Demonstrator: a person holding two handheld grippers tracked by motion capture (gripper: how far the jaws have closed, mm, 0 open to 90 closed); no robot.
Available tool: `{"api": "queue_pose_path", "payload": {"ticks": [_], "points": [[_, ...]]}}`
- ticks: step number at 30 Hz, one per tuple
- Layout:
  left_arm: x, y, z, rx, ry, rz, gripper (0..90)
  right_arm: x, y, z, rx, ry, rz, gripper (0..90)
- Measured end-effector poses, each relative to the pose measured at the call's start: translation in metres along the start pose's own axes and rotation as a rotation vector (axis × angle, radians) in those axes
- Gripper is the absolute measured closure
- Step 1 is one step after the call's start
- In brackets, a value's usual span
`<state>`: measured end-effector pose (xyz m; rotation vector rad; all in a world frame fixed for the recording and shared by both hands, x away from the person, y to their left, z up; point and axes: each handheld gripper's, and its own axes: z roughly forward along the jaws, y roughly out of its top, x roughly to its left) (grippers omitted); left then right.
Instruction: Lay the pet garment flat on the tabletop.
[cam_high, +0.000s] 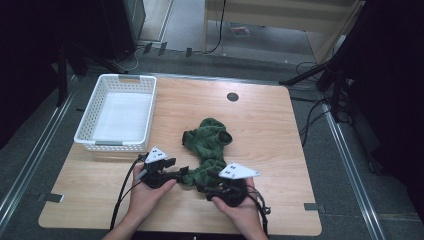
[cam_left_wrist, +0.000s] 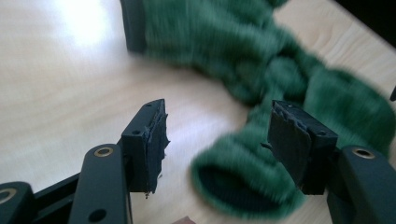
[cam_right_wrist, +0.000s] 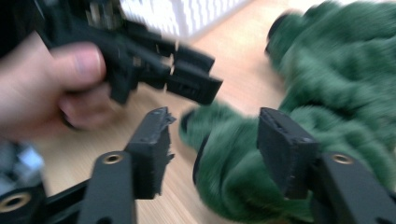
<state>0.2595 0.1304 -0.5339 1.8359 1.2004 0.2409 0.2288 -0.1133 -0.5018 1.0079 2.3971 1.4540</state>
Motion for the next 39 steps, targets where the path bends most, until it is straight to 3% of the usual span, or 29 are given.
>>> {"api": "queue_pose_path", "payload": {"ticks": [1,2,5,6,7,8,10,13,14,16,17,18,19,20,22,23,24,28,29,31,34,35,36,37,38,39], "points": [[0.0,-0.008,0.002,0.012,-0.01,0.0,38.8,0.006,-0.003,0.006,0.036,-0.028,-0.046,40.1],[0.0,-0.008,0.002,0.012,-0.01,0.0,39.0,0.006,-0.003,0.006,0.036,-0.028,-0.046,40.1],[0.001,-0.014,0.008,0.046,0.004,0.03,39.8,0.013,-0.012,0.02,0.093,-0.113,-0.11,41.3],[0.0,-0.015,0.008,0.051,0.005,0.035,40.2,0.013,-0.016,0.025,0.114,-0.147,-0.128,46.7],[-0.002,-0.015,0.008,0.054,0.02,0.052,42.8,0.013,-0.02,0.03,0.128,-0.222,-0.16,65.2],[-0.002,-0.015,0.008,0.054,0.02,0.052,44.6,0.013,-0.02,0.03,0.128,-0.222,-0.16,65.2],[-0.004,-0.016,0.009,0.071,0.019,0.069,48.0,0.009,-0.019,0.026,0.106,-0.206,-0.119,79.2],[-0.006,-0.017,0.009,0.087,0.006,0.108,63.3,-0.005,-0.01,0.008,0.018,-0.18,-0.022,83.9],[-0.006,-0.017,0.008,0.092,0.007,0.115,72.3,-0.019,-0.004,-0.015,-0.061,-0.203,0.045,85.0],[-0.005,-0.017,0.008,0.096,-0.001,0.114,75.8,-0.024,-0.003,-0.023,-0.087,-0.217,0.065,85.1],[-0.005,-0.017,0.007,0.097,-0.009,0.12,80.3,-0.041,-0.004,-0.043,-0.12,-0.249,0.124,85.1],[-0.005,-0.017,0.007,0.097,-0.009,0.12,81.7,-0.051,-0.007,-0.051,-0.127,-0.269,0.159,85.2],[-0.004,-0.018,0.007,0.096,-0.009,0.124,81.7,-0.051,-0.007,-0.051,-0.127,-0.269,0.159,85.2],[-0.002,-0.017,0.005,0.098,-0.018,0.121,82.8,-0.073,-0.019,-0.065,-0.103,-0.317,0.241,85.7],[0.0,-0.017,0.004,0.102,-0.025,0.123,83.1,-0.08,-0.024,-0.068,-0.09,-0.325,0.268,86.0],[0.002,-0.017,0.003,0.104,-0.026,0.118,83.5,-0.099,-0.039,-0.072,-0.035,-0.333,0.361,87.0],[0.003,-0.018,0.002,0.103,-0.031,0.112,83.6,-0.103,-0.045,-0.073,-0.02,-0.336,0.383,87.3],[0.007,-0.021,-0.004,0.114,-0.06,0.119,83.8,-0.107,-0.061,-0.076,0.026,-0.331,0.419,87.8],[0.007,-0.023,-0.006,0.118,-0.082,0.124,83.8,-0.101,-0.067,-0.079,0.058,-0.326,0.403,87.9],[0.008,-0.025,-0.009,0.137,-0.124,0.126,83.9,-0.098,-0.068,-0.081,0.063,-0.324,0.396,88.0],[0.006,-0.028,-0.014,0.179,-0.2,0.148,83.4,-0.087,-0.074,-0.091,0.081,-0.32,0.375,86.9],[0.003,-0.029,-0.016,0.189,-0.236,0.182,77.4,-0.083,-0.076,-0.101,0.065,-0.357,0.369,69.7],[0.003,-0.029,-0.016,0.189,-0.236,0.182,72.2,-0.083,-0.073,-0.106,0.049,-0.379,0.366,55.6],[0.002,-0.027,-0.018,0.177,-0.262,0.186,72.2,-0.083,-0.073,-0.106,0.049,-0.379,0.366,55.6],[0.005,-0.023,-0.018,0.161,-0.301,0.156,63.2,-0.086,-0.066,-0.111,0.03,-0.377,0.37,44.1],[0.007,-0.018,-0.018,0.138,-0.308,0.124,49.0,-0.095,-0.041,-0.12,-0.045,-0.365,0.353,43.6]]}}
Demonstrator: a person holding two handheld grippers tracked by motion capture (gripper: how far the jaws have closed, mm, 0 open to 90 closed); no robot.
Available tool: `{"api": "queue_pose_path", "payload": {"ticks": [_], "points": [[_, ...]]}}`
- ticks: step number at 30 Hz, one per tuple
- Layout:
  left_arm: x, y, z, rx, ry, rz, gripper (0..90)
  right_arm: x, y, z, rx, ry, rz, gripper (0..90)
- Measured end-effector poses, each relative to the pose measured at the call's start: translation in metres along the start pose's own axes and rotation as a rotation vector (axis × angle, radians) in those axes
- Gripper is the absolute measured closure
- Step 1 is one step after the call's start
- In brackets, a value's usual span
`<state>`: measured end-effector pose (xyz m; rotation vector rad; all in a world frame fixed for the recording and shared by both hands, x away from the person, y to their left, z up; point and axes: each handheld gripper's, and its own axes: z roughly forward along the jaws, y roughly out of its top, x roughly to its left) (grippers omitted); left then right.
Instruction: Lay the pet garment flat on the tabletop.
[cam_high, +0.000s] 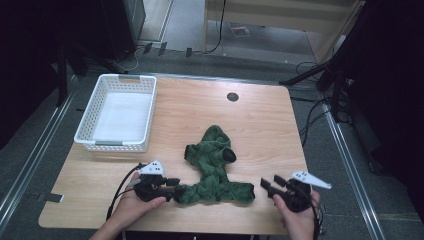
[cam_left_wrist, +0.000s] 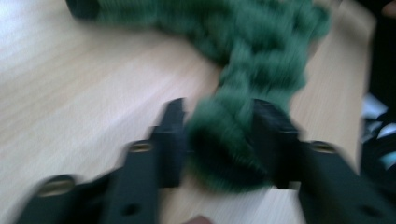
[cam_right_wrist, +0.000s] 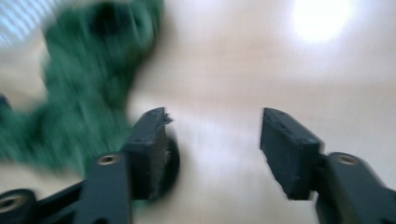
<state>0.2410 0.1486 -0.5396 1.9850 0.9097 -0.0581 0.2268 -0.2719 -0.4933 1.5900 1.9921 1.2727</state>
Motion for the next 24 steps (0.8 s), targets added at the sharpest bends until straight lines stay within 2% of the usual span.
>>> {"api": "queue_pose_path", "payload": {"ticks": [1,2,3,4,5,6,7,8,9,10,11,12,13,14,15,16,17,18,19,20,21,22,23,24], "points": [[0.002,0.004,-0.001,-0.023,0.004,-0.016,49.0,0.0,0.0,0.0,0.0,0.0,0.0,43.6],[0.005,0.008,-0.001,-0.052,0.006,-0.042,46.3,0.004,0.027,0.002,-0.058,0.034,-0.031,47.6],[0.008,0.018,0.003,-0.09,0.049,-0.071,45.7,0.009,0.044,0.009,-0.067,0.055,-0.074,47.4],[0.008,0.018,0.003,-0.09,0.049,-0.071,44.9,0.009,0.044,0.009,-0.067,0.055,-0.074,47.4],[0.009,0.025,0.012,-0.101,0.093,-0.094,44.4,0.023,0.075,0.036,-0.024,0.063,-0.131,47.2],[0.009,0.025,0.012,-0.101,0.093,-0.094,44.4,0.032,0.089,0.054,0.022,0.086,-0.153,45.7],[0.01,0.028,0.017,-0.096,0.12,-0.101,44.4,0.032,0.089,0.054,0.022,0.086,-0.153,45.7],[0.01,0.032,0.023,-0.093,0.138,-0.11,44.5,0.04,0.101,0.075,0.059,0.116,-0.189,43.8],[0.011,0.034,0.028,-0.092,0.134,-0.117,44.4,0.054,0.121,0.122,0.121,0.128,-0.247,43.8],[0.01,0.036,0.032,-0.087,0.133,-0.119,44.4,0.054,0.121,0.122,0.121,0.128,-0.247,43.8],[0.009,0.037,0.038,-0.078,0.138,-0.114,44.4,0.057,0.126,0.139,0.142,0.117,-0.254,43.7],[0.008,0.037,0.042,-0.074,0.136,-0.111,44.4,0.058,0.135,0.185,0.221,0.106,-0.246,42.1],[0.007,0.037,0.045,-0.066,0.131,-0.108,44.3,0.058,0.136,0.199,0.26,0.1,-0.237,39.0],[0.005,0.036,0.048,-0.056,0.127,-0.098,44.3,0.058,0.136,0.199,0.26,0.1,-0.237,39.0],[0.003,0.035,0.05,-0.048,0.131,-0.077,44.1,0.057,0.136,0.217,0.328,0.096,-0.225,37.9],[-0.001,0.034,0.052,-0.042,0.132,-0.06,43.3,0.057,0.132,0.241,0.425,0.096,-0.252,37.4],[-0.001,0.034,0.052,-0.042,0.132,-0.06,43.0,0.057,0.132,0.241,0.425,0.096,-0.252,37.4],[-0.003,0.033,0.052,-0.05,0.136,-0.058,43.0,0.06,0.129,0.251,0.449,0.045,-0.308,47.8],[-0.003,0.032,0.051,-0.053,0.125,-0.058,42.9,0.06,0.129,0.251,0.446,0.049,-0.307,56.1],[-0.004,0.031,0.05,-0.06,0.119,-0.057,42.9,0.06,0.13,0.251,0.446,0.072,-0.291,69.2],[-0.004,0.031,0.05,-0.06,0.119,-0.057,42.8,0.06,0.13,0.251,0.446,0.072,-0.291,69.2],[-0.003,0.03,0.05,-0.059,0.117,-0.056,42.8,0.06,0.13,0.249,0.431,0.089,-0.304,81.3],[-0.003,0.029,0.05,-0.063,0.118,-0.059,42.9,0.061,0.13,0.246,0.384,0.101,-0.345,88.1],[-0.003,0.029,0.051,-0.063,0.119,-0.062,42.9,0.061,0.132,0.244,0.359,0.1,-0.351,88.7]]}}
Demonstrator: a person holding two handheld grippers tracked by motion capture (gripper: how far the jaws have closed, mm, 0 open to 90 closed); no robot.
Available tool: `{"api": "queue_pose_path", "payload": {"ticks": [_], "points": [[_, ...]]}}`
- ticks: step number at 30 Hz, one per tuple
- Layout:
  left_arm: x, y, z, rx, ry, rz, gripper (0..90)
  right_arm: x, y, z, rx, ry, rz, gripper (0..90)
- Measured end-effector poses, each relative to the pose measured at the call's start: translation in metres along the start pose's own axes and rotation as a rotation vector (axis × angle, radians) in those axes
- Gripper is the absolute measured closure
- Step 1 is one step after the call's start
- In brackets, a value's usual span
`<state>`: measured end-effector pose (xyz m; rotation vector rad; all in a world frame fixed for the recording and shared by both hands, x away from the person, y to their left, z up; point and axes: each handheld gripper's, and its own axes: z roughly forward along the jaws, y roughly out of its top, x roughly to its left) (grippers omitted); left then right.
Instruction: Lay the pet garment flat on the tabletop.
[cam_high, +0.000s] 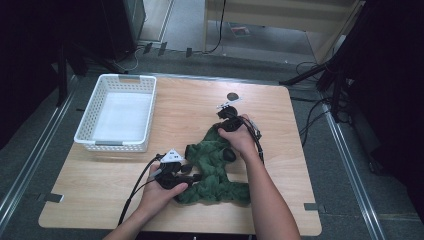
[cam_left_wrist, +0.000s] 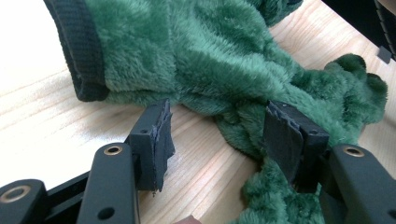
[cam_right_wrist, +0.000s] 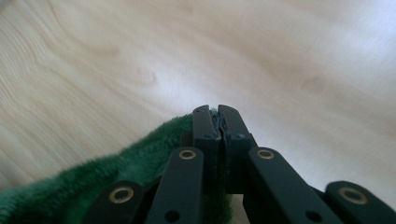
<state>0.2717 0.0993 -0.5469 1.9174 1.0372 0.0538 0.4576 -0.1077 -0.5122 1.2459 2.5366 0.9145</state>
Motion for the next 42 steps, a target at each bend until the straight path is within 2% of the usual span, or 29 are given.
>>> {"api": "queue_pose_path", "payload": {"ticks": [1,2,3,4,5,7,8,9,10,11,12,13,14,15,16,19,20,24,28,29,31,32,33,35,37,38,39,40,42], "points": [[0.0,-0.001,0.001,0.006,0.003,0.003,42.9,0.0,0.001,-0.003,-0.042,0.004,-0.004,88.9],[0.0,-0.001,0.001,0.006,0.003,0.003,43.0,0.0,0.001,-0.003,-0.042,0.004,-0.004,88.9],[-0.001,-0.002,0.002,0.011,0.007,0.006,43.2,0.002,0.004,-0.012,-0.15,0.015,-0.056,89.0],[-0.001,-0.002,0.002,0.011,0.007,0.006,43.4,0.002,0.004,-0.012,-0.15,0.015,-0.056,89.0],[-0.001,-0.002,0.003,0.013,0.011,0.007,43.4,0.005,0.006,-0.017,-0.202,0.012,-0.086,88.9],[-0.001,-0.002,0.004,0.018,0.017,0.001,43.8,0.014,0.009,-0.036,-0.395,0.029,-0.187,88.2],[-0.001,-0.003,0.005,0.018,0.021,-0.006,43.8,0.016,0.009,-0.041,-0.44,0.03,-0.202,87.3],[0.0,-0.003,0.005,0.017,0.023,-0.01,43.8,0.016,0.009,-0.041,-0.44,0.03,-0.202,87.3],[0.0,-0.003,0.005,0.013,0.026,-0.011,43.9,0.02,0.006,-0.046,-0.465,0.07,-0.213,80.5],[0.0,-0.004,0.005,0.012,0.032,-0.012,43.9,0.02,0.006,-0.046,-0.465,0.07,-0.213,80.5],[0.0,-0.004,0.005,0.009,0.033,-0.012,44.0,0.019,-0.004,-0.041,-0.389,0.109,-0.248,72.1],[0.0,-0.004,0.004,0.005,0.034,-0.014,43.9,0.018,-0.009,-0.038,-0.341,0.11,-0.26,71.4],[0.0,-0.004,0.004,0.005,0.034,-0.014,43.9,0.018,-0.009,-0.038,-0.341,0.11,-0.26,71.4],[0.0,-0.004,0.005,0.004,0.036,-0.015,43.9,0.011,-0.021,-0.031,-0.228,0.116,-0.259,63.1],[0.0,-0.004,0.005,0.002,0.036,-0.017,43.9,0.006,-0.025,-0.029,-0.197,0.138,-0.239,57.1],[-0.001,-0.004,0.006,0.0,0.039,-0.015,43.9,0.002,-0.028,-0.029,-0.161,0.125,-0.203,49.0],[-0.001,-0.004,0.006,-0.002,0.039,-0.016,44.0,-0.001,-0.023,-0.032,-0.168,0.086,-0.181,46.0],[0.0,-0.004,0.006,0.0,0.034,-0.012,43.9,0.002,0.001,-0.03,-0.182,0.082,-0.136,44.7],[0.0,-0.004,0.005,0.004,0.028,-0.015,43.9,0.015,0.006,-0.001,-0.013,0.065,-0.18,44.6],[0.001,-0.004,0.005,0.003,0.025,-0.015,43.9,0.015,0.006,-0.001,-0.013,0.065,-0.18,44.6],[0.0,-0.005,0.005,0.001,0.023,-0.019,43.9,0.014,0.002,0.01,0.029,0.006,-0.189,59.1],[0.0,-0.005,0.005,0.003,0.023,-0.018,44.0,0.013,-0.001,0.012,0.019,-0.012,-0.194,65.8],[0.0,-0.005,0.005,0.004,0.025,-0.018,44.1,0.008,-0.004,0.014,-0.03,-0.027,-0.185,83.9],[0.0,-0.005,0.005,0.005,0.024,-0.015,44.7,0.006,-0.003,0.013,-0.065,-0.06,-0.146,86.4],[-0.001,-0.005,0.005,0.005,0.031,-0.011,47.4,0.005,-0.001,0.007,-0.173,-0.091,-0.157,87.2],[-0.002,-0.005,0.006,0.006,0.035,-0.006,47.4,0.005,-0.001,0.007,-0.173,-0.091,-0.157,87.2],[-0.002,-0.005,0.006,0.01,0.037,0.003,49.3,0.006,0.0,0.002,-0.262,-0.074,-0.177,87.1],[-0.003,-0.005,0.006,0.015,0.038,0.01,51.7,0.006,-0.001,-0.007,-0.439,-0.045,-0.191,87.1],[-0.005,-0.005,0.007,0.017,0.042,0.021,52.1,0.002,-0.002,-0.005,-0.437,-0.072,-0.166,84.8]]}}
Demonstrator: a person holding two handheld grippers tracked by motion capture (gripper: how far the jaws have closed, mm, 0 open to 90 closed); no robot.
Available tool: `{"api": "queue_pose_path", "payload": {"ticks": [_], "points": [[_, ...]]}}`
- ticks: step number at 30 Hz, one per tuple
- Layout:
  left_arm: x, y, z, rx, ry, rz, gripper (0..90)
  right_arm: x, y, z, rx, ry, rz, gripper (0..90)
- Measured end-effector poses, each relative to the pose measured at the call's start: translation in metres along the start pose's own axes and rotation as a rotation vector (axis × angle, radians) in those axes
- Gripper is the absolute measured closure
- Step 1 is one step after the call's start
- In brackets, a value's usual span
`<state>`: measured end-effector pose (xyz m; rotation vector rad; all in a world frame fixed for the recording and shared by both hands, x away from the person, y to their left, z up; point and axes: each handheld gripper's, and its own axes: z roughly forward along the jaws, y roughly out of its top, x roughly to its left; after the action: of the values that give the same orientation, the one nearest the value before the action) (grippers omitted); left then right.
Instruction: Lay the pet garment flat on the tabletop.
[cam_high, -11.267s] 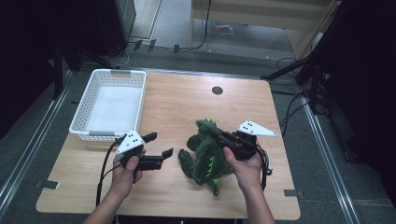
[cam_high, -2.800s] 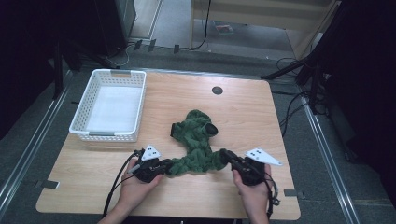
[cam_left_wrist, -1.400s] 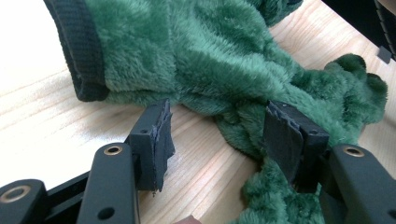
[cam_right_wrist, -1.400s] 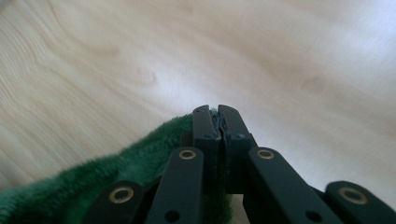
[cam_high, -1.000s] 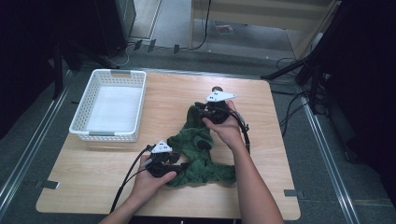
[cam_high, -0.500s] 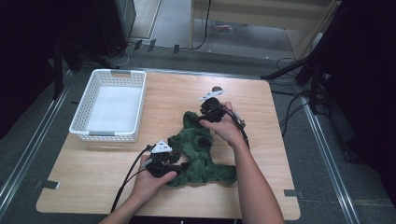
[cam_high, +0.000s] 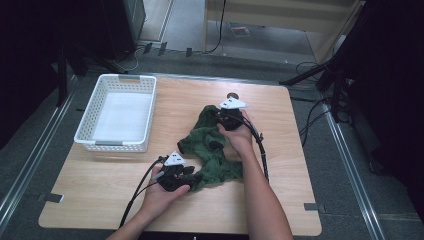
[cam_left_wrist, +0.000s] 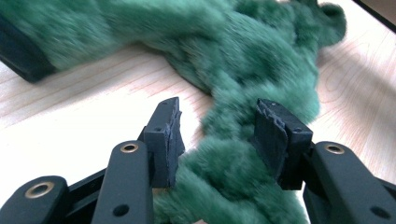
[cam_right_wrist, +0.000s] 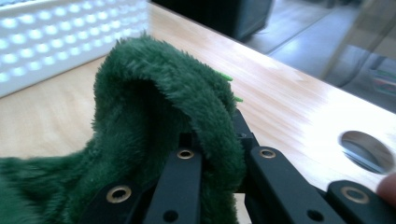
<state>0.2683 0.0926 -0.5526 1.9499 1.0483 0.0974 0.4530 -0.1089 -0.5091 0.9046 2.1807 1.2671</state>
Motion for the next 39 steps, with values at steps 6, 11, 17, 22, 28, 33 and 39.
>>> {"api": "queue_pose_path", "payload": {"ticks": [6,11,17,22,28,33,39], "points": [[0.001,0.0,0.0,0.0,-0.012,-0.006,51.3,-0.016,-0.022,0.009,0.164,0.04,0.103,45.0],[0.004,0.0,-0.001,-0.007,-0.037,-0.029,42.4,-0.029,-0.021,-0.024,0.096,0.061,0.222,38.1],[0.002,0.001,0.0,-0.01,-0.018,-0.024,42.8,0.004,-0.014,-0.073,0.042,0.178,0.149,44.3],[-0.001,0.0,0.001,-0.003,-0.002,0.006,49.1,0.037,-0.025,-0.079,0.109,0.189,0.063,60.0],[-0.006,-0.002,0.001,0.019,0.023,0.057,74.0,0.032,-0.034,-0.087,0.121,0.076,0.027,84.8],[-0.005,-0.002,0.001,0.026,0.018,0.042,80.8,-0.007,-0.049,-0.105,0.129,0.0,0.093,85.1],[-0.003,-0.001,0.001,0.028,0.01,0.024,81.8,-0.029,-0.083,-0.106,0.223,-0.037,0.154,85.1]]}}
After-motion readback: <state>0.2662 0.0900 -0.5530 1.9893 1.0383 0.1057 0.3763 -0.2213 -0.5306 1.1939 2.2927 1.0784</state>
